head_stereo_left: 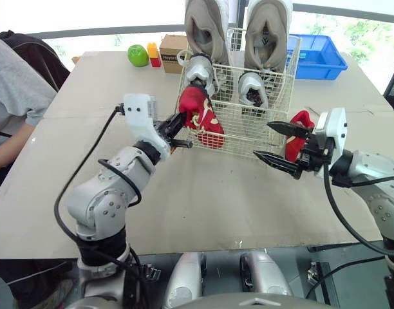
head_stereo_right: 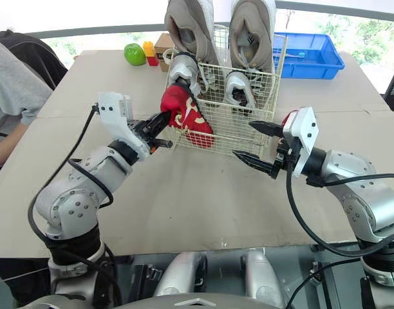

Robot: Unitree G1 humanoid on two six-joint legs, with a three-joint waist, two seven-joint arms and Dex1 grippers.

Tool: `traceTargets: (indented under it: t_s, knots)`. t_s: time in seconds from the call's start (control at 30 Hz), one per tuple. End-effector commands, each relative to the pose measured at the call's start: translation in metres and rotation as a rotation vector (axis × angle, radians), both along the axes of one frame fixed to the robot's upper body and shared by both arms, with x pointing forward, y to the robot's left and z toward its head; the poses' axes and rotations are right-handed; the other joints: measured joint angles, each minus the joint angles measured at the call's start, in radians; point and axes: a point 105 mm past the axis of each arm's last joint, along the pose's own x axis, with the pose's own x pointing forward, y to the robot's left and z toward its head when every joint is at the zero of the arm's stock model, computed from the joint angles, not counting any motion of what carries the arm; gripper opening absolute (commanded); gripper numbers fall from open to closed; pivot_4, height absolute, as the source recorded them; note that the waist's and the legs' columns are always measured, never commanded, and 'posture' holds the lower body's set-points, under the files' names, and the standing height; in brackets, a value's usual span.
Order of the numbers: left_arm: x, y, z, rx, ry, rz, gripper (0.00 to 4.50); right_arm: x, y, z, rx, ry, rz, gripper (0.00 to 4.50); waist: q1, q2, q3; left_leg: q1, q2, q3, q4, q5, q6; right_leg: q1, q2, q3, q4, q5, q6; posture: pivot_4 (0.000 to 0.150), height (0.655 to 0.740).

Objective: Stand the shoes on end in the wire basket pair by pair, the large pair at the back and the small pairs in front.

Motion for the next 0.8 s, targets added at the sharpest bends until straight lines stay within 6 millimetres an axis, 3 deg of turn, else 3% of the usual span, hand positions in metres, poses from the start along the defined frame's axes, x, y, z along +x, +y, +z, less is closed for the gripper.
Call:
traceTargets:
  t_s: [0.03, 0.27, 0.33, 0.4, 0.57, 0.67, 0.8]
  knots:
    - [0.001, 0.002, 0.001, 0.006, -0.018, -0.041, 1.06, -0.005, 0.000, 0.011, 0.002, -0.058, -0.005, 3.72, 0.000, 0.000, 0.000, 0.000, 0.000, 0.000, 0.000, 0.000, 0.000, 0.000, 0.000, 0.000, 0.000, 0.000, 0.000, 0.150, 0.7400]
    - [-0.012, 0.010, 0.019, -0.029, -0.059, -0.153, 4.42, 0.001, -0.014, 0.014, 0.021, -0.033, -0.097, 3.72, 0.000, 0.000, 0.000, -0.001, 0.001, 0.000, 0.000, 0.000, 0.000, 0.000, -0.001, -0.001, -0.002, 0.000, 0.000, 0.150, 0.7400]
    - [-0.016, 0.028, 0.024, -0.055, -0.065, -0.150, 4.42, 0.005, -0.025, 0.018, 0.029, 0.004, -0.168, 3.72, 0.000, 0.000, 0.001, -0.001, 0.001, 0.000, 0.000, 0.000, 0.000, 0.000, -0.001, -0.001, -0.002, 0.000, 0.000, 0.150, 0.7400]
    - [-0.026, 0.032, 0.026, -0.030, -0.083, -0.212, 4.42, 0.011, -0.042, 0.021, -0.015, 0.033, -0.290, 3.72, -0.003, 0.000, 0.001, -0.001, 0.001, 0.000, -0.001, 0.000, 0.000, -0.001, -0.001, -0.001, -0.002, 0.000, 0.000, 0.150, 0.7400]
    - [-0.064, 0.009, 0.025, 0.042, -0.080, -0.528, 4.42, 0.023, -0.077, 0.018, -0.146, 0.195, -0.407, 3.72, 0.000, 0.000, 0.001, -0.001, 0.001, 0.001, -0.003, 0.000, 0.000, -0.001, -0.003, 0.000, -0.004, -0.002, -0.004, 0.150, 0.7400]
    - [-0.097, -0.017, 0.018, 0.125, -0.100, -0.773, 4.42, 0.053, -0.103, 0.008, -0.168, 0.342, -0.576, 3.72, -0.004, 0.001, 0.001, -0.001, 0.001, 0.002, -0.003, 0.000, 0.000, 0.000, -0.003, 0.000, -0.008, -0.001, -0.005, 0.150, 0.7400]
    - [-0.104, -0.032, 0.013, 0.163, -0.126, -0.843, 4.42, 0.082, -0.116, -0.014, -0.232, 0.478, -0.660, 3.72, -0.003, 0.001, 0.001, -0.001, 0.000, 0.005, -0.004, 0.000, 0.001, 0.000, -0.005, 0.001, -0.009, -0.001, -0.005, 0.150, 0.7400]
